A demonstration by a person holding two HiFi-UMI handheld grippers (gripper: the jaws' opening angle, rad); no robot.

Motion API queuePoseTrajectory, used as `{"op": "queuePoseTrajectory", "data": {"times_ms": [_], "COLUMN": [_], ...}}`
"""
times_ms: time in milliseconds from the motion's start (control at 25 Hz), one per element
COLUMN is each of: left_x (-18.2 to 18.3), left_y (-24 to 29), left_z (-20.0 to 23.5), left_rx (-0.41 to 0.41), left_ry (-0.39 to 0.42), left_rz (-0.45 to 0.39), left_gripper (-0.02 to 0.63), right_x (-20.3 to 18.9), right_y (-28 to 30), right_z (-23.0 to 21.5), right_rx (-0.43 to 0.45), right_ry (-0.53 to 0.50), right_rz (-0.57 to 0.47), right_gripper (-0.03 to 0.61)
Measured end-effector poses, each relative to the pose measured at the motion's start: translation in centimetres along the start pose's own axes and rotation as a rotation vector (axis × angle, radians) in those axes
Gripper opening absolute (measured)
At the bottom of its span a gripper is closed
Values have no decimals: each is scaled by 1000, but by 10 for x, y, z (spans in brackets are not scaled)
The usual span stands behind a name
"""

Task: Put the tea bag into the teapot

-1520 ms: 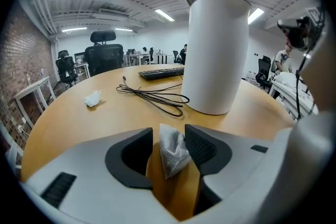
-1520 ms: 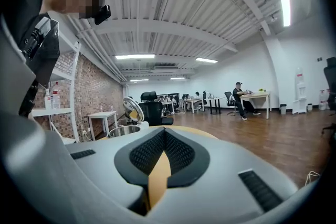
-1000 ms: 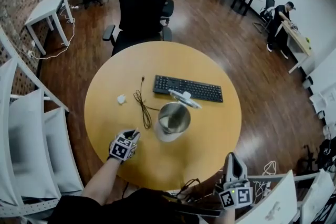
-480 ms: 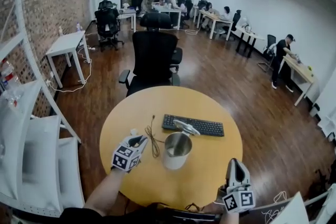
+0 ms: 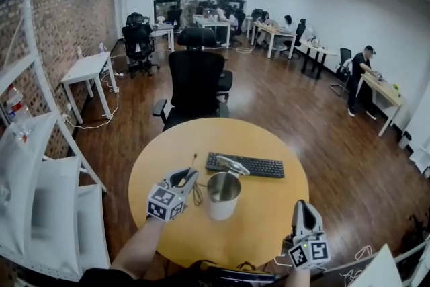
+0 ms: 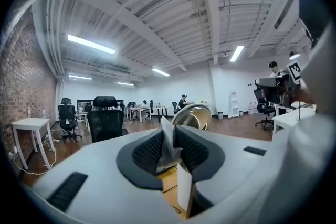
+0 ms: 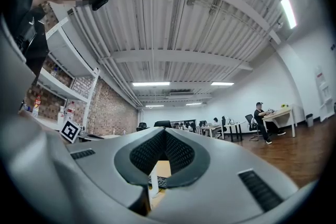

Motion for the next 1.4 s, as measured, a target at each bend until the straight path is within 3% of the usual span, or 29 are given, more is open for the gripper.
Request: {"op": "queuePoseTrajectory", "data": {"times_ms": [480, 720, 800, 880, 1400], "left_x": [-15, -15, -16, -18, -14], "left_y": [69, 84, 84, 84, 54], "left_z": [-55, -58, -56, -54, -47], "left_rx": [-138, -172, -175, -172, -89], "left_ry": [-43, -28, -17, -4, -22], "left_rz": [71, 72, 68, 70, 41], "left_gripper": [66, 66, 69, 123, 126], "right_x": [2, -1, -3, -3, -8], "right_y": [-29, -32, -31, -29, -16], "right_z": [-18, -22, -20, -18, -20], "right_rx": [-93, -124, -127, -124, -54], "right_ry": [-4, -1, 2, -1, 20], "right_rz": [18, 28, 16, 1, -17], "right_gripper": [9, 9, 9, 9, 9]}}
Point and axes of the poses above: the fingertips, and each gripper's own axes: y forward along the fingers, z to its left, x out of its top, the point moved 9 cm from there along -y, backward along the fingers
